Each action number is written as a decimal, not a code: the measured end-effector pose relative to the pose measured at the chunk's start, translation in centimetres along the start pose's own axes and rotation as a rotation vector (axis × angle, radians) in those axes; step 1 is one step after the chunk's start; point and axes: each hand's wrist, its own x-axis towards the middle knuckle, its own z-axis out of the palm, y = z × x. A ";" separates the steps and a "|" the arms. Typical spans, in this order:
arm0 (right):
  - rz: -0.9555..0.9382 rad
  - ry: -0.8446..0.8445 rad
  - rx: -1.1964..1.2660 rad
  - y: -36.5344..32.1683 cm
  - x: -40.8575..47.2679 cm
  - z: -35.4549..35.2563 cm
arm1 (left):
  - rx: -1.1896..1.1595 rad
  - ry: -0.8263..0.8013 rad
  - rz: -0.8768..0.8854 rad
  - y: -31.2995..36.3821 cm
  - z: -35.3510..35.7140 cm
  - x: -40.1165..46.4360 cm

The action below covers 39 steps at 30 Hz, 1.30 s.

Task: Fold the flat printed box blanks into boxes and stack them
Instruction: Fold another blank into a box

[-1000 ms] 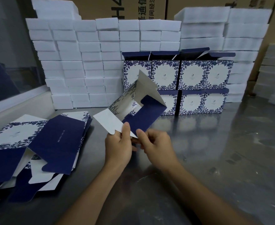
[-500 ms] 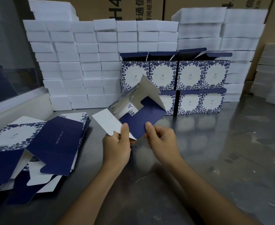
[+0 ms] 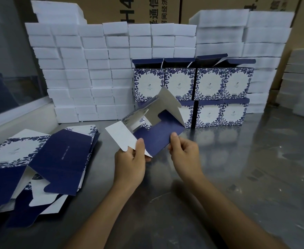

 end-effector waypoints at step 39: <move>-0.212 0.096 -0.065 -1.2 0.3 -1.6 | -0.106 -0.026 0.222 0.5 -1.2 0.3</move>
